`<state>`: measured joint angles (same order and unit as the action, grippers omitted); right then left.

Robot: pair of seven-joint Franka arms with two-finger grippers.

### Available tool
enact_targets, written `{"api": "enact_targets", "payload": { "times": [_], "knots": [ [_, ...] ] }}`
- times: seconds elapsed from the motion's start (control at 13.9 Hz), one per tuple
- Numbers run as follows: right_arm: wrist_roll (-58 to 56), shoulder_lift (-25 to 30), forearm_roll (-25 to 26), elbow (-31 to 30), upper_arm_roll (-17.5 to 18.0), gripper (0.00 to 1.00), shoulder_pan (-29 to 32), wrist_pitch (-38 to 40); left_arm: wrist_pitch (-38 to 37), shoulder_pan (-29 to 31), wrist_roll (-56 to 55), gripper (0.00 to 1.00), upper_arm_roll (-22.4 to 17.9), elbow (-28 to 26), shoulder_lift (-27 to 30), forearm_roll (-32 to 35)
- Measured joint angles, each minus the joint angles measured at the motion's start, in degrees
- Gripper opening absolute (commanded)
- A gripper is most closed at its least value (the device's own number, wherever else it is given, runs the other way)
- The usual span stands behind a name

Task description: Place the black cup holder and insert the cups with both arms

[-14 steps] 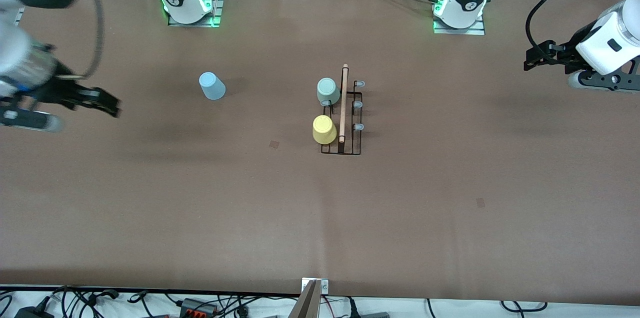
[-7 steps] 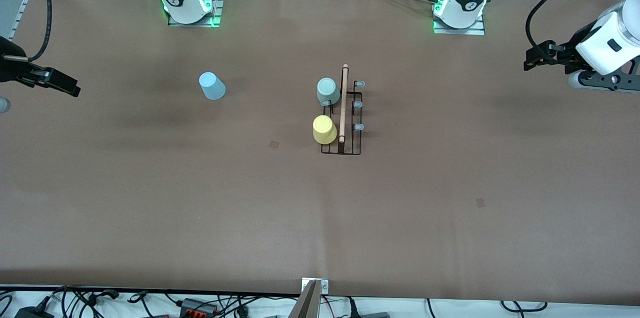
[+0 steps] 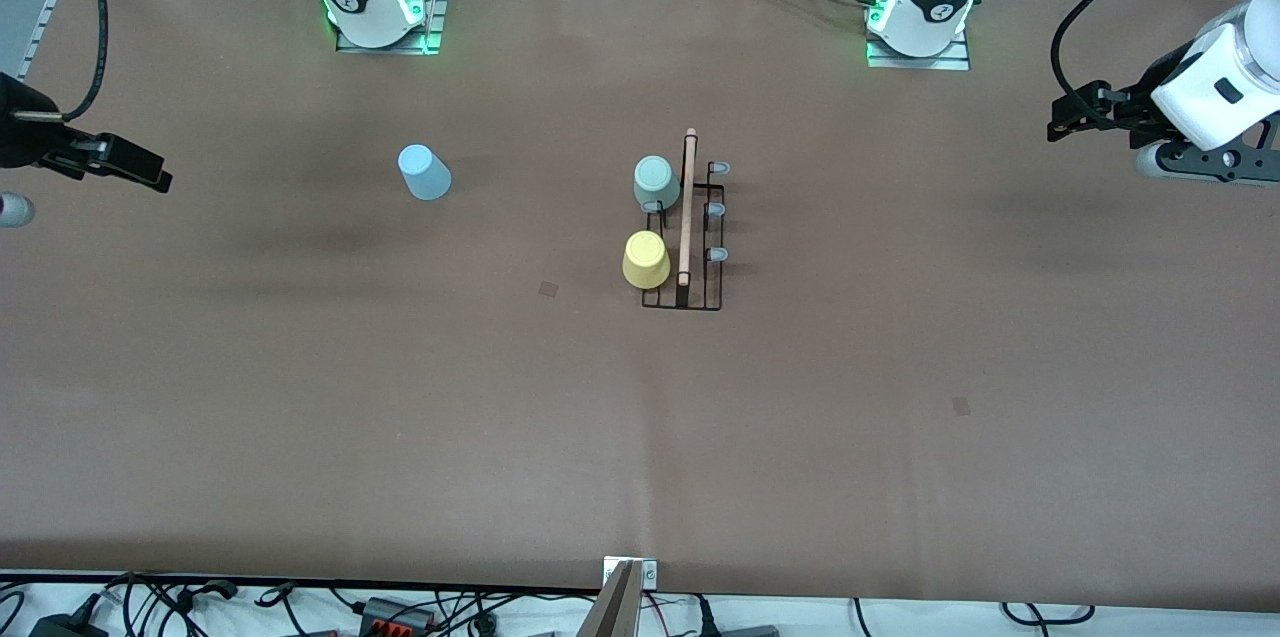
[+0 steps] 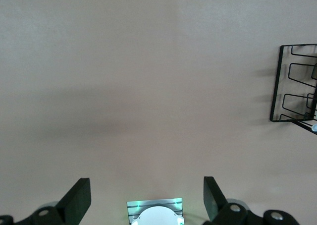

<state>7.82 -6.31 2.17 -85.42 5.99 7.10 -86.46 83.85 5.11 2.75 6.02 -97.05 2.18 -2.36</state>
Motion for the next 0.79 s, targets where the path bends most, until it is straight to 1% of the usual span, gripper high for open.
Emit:
{"api": "enact_targets", "payload": {
  "times": [0.07,0.14,0.22,0.5,0.79],
  "knots": [
    [-0.09,0.09,-0.11,0.03,-2.74,1.00,-2.08,-0.07,0.01,-0.01,0.02,1.00,0.29,0.02,0.00,0.01],
    [-0.23,0.27,-0.15,0.05,-4.08,1.00,-3.00,-0.07,0.01,-0.03,0.02,1.00,0.62,0.04,0.00,0.01],
    [-0.32,0.60,-0.17,0.05,-4.56,1.00,-3.33,-0.05,0.02,-0.04,0.02,1.00,0.92,0.09,0.00,0.02],
    [-0.34,1.88,-0.18,0.05,-4.64,1.00,-3.95,0.24,0.19,-0.09,0.02,1.00,2.21,0.28,0.01,0.02],
    [-0.34,1.84,-0.18,-0.05,-4.65,1.00,-4.00,0.18,0.36,-0.09,0.02,1.00,2.34,0.38,0.02,0.03]
  ]
}}
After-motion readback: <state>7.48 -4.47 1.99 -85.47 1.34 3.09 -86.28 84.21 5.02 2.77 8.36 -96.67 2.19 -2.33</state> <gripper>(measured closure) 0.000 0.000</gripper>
